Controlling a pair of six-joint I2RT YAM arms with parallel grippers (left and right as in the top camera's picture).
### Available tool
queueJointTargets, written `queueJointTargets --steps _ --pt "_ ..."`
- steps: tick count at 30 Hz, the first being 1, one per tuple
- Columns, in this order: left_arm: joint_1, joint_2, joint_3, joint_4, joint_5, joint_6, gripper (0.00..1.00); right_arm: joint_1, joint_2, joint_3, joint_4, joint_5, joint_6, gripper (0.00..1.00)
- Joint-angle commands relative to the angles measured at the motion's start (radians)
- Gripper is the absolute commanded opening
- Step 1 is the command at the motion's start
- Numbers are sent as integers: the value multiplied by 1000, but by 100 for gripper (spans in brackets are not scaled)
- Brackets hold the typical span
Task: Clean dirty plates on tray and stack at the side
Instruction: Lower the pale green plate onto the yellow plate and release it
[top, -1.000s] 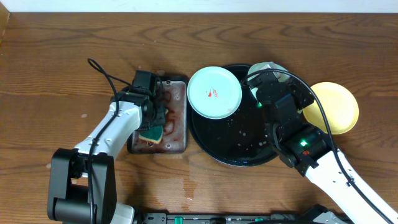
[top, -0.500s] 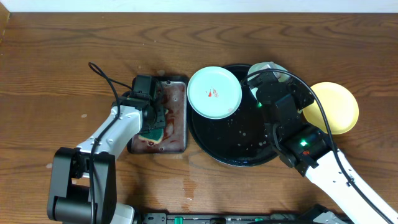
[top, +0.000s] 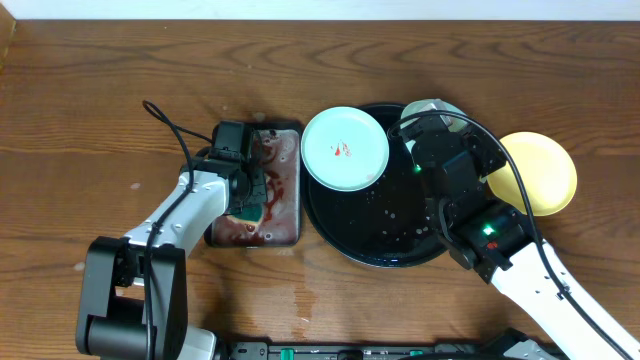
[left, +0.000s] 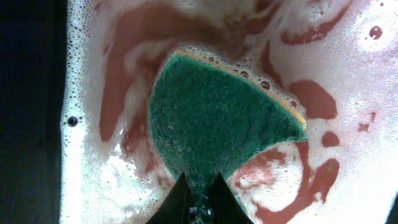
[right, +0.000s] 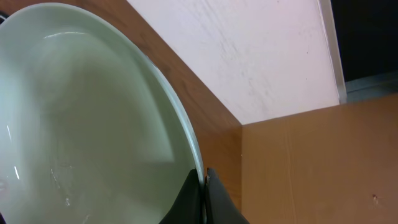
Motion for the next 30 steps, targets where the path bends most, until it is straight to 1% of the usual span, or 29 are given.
queueJointTargets --steps 1,6,8,11,15,19,22,24,27,30 --pt "3 23 -17 -16 -8 -2 8 7 -8 21 3 27 35 1" --pt "3 23 -17 -17 -8 -2 7 7 -8 21 3 28 36 1" --pt "3 23 -17 -17 -9 -2 7 5 -8 21 3 28 58 1" --pt "3 23 -17 -17 -9 -2 7 -23 -8 21 3 27 146 1" --pt "3 23 -17 -17 -9 -1 7 -110 -8 21 -18 14 327 1" --pt "3 23 -17 -17 -9 -1 8 -259 -8 20 -113 -138 549 1" --pt "3 23 -17 -17 -9 -1 7 -418 3 18 -190 -300 713 1" --pt "3 23 -17 -17 -9 -1 8 -525 21 17 -233 -394 794 1" --pt "3 23 -17 -17 -9 -1 7 -682 61 14 -276 -528 867 1" --pt "3 23 -17 -17 -9 -1 7 -806 109 5 -280 -637 883 1"
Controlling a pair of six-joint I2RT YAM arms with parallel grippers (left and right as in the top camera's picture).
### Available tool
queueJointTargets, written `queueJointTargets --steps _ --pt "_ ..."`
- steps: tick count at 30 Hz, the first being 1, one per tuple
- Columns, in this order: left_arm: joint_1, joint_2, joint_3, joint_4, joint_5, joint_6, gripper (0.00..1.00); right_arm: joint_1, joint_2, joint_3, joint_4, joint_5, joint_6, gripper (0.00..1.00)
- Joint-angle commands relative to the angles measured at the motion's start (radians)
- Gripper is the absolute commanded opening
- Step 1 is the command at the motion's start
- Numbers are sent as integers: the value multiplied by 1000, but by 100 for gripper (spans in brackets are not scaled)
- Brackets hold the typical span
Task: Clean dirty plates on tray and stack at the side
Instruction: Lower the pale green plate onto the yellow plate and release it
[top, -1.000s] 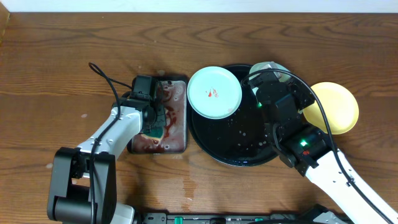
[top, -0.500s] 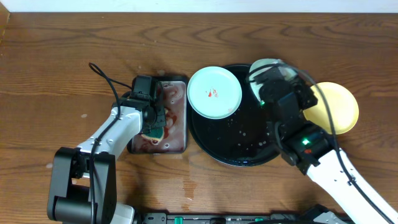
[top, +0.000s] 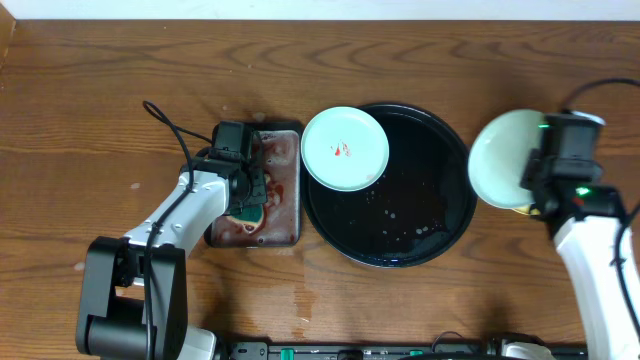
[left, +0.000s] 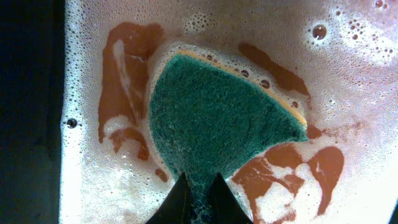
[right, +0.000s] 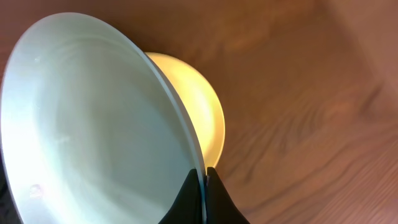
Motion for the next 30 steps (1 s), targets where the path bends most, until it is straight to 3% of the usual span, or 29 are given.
queueJointTargets --steps 1,7,16,18,20,22,25,28,30 --pt "2 23 -17 -12 -9 -1 7 -125 57 2 0 -213 127 1" --pt "2 23 -17 -12 -9 -1 7 -276 185 1 21 -340 166 1" --pt "2 23 -17 -12 -9 -1 7 -365 285 1 78 -431 166 3" --pt "2 23 -17 -12 -9 -1 7 -367 286 1 91 -431 166 20" --pt "2 23 -17 -12 -9 -1 7 -366 286 1 104 -447 166 50" --pt "2 23 -17 -12 -9 -1 8 -366 286 1 123 -508 166 64" --pt "2 23 -17 -12 -9 -1 7 -362 286 1 162 -700 108 65" --pt "2 23 -17 -12 -9 -1 7 -340 286 1 204 -935 2 56" --pt "2 23 -17 -12 -9 -1 7 -309 286 1 211 -983 -26 54"
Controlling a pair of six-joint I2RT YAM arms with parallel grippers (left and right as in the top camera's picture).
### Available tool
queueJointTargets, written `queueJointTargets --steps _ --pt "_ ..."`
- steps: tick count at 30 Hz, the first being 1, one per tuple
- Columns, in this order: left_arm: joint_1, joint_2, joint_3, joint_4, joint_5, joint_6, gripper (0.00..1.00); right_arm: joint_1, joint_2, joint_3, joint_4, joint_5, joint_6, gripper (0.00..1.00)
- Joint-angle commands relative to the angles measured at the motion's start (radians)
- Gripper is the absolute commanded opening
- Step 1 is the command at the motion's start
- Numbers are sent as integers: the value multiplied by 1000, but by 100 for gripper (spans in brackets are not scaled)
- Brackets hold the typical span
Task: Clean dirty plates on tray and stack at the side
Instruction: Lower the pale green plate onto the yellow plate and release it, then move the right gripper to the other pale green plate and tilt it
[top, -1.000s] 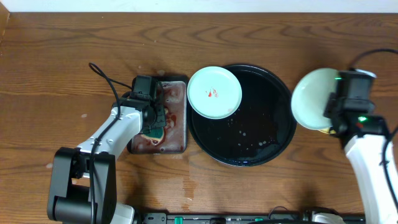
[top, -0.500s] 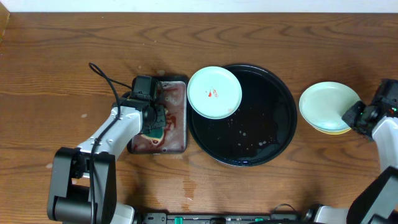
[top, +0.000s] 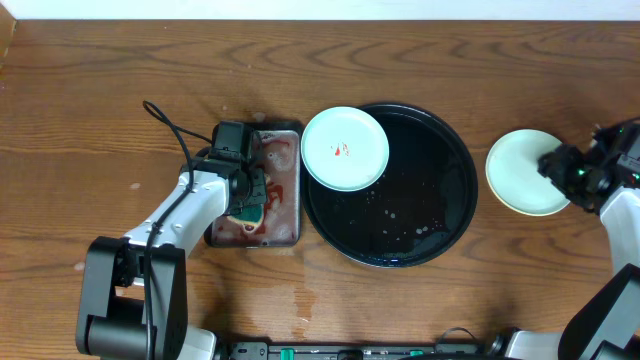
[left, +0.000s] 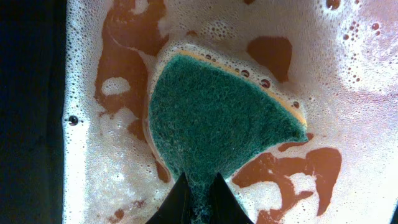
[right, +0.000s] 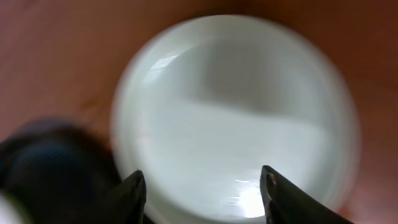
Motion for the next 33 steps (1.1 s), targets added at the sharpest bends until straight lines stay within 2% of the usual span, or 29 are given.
queueJointTargets --steps 1,7,13,16,27,33 --pt "3 23 -17 -12 -8 -1 8 58 6 1 3 -227 -112 53" --pt "3 23 -17 -12 -9 -1 7 217 7 80 -113 -156 -260 61" --pt "3 23 -17 -12 -8 -1 7 424 66 333 -349 94 -364 66" --pt "3 23 -17 -12 -8 -1 8 507 124 440 -424 111 -394 66" --pt "3 23 -17 -12 -8 -1 7 729 330 477 -216 111 -271 53" --pt "3 23 -17 -12 -8 -1 8 777 459 477 -154 119 -246 40"
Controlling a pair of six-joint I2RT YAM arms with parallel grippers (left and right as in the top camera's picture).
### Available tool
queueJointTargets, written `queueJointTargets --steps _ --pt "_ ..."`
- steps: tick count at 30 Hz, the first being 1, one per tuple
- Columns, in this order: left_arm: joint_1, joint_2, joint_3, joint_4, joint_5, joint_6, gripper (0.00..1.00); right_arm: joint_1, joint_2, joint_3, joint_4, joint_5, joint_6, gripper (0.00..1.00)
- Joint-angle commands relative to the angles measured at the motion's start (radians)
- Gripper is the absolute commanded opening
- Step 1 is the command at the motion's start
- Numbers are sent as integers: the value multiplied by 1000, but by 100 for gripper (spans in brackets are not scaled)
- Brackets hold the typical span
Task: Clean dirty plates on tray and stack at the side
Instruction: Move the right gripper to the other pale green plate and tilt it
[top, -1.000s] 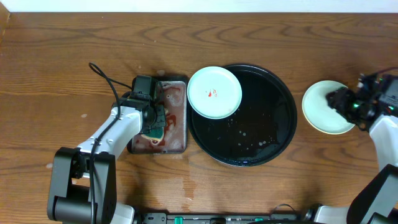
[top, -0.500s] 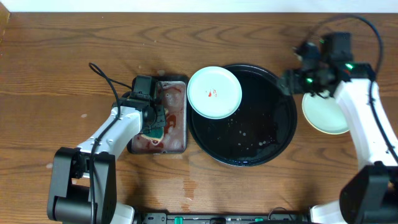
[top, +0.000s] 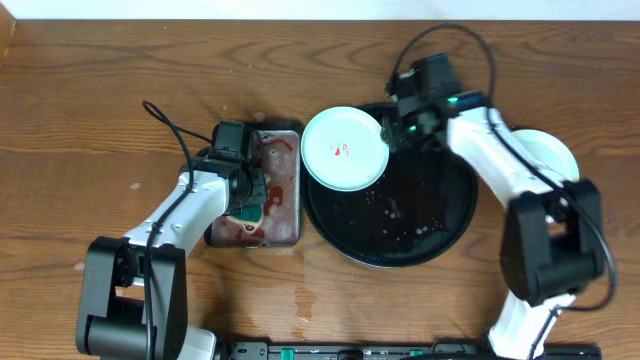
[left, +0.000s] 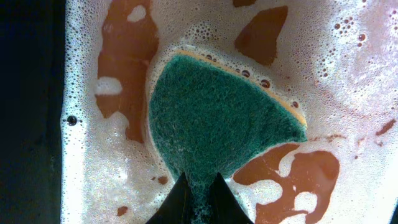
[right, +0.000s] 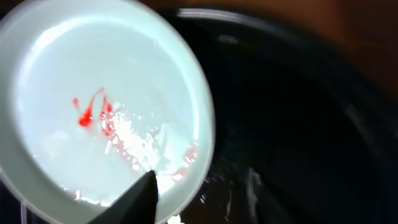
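Observation:
A pale blue dirty plate (top: 344, 148) with red smears (right: 93, 112) rests on the far left rim of the round black tray (top: 420, 235). My right gripper (top: 393, 131) hovers at that plate's right edge, open; only one finger (right: 142, 198) stands out, over the plate's rim. A pale clean plate (top: 556, 150) lies on the table to the right, partly behind my right arm. My left gripper (left: 199, 186) is shut on a green sponge (left: 217, 118), which sits in reddish, foamy water.
The soapy tub (top: 291, 228) stands just left of the tray, with the left gripper (top: 248, 196) inside it. A black cable (top: 165, 120) loops over the table behind the left arm. The right arm (top: 500, 160) reaches across the tray's far right side.
My right gripper has moved from above the clean plate at the right to the dirty plate's right edge, still open. The left gripper and sponge stay put; only the foam has shifted.
My right gripper first held a pale green plate by its rim over the tray's far side. Then it held the plate above a yellow plate at the right. Then the plate lay there and the gripper was open. Now it is at the dirty plate.

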Motion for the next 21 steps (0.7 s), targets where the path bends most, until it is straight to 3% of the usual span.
queueJointTargets --steps 1,7,13,21 --pt "2 23 -17 -12 -8 -1 7 14 61 10 17 15 62 40" --pt "2 23 -17 -12 -8 -1 7 27 138 10 57 14 149 32" --pt "2 23 -17 -12 -9 -1 7 28 139 11 52 14 150 3" --pt "2 23 -17 -12 -8 -1 7 -40 -10 11 -83 42 140 1"
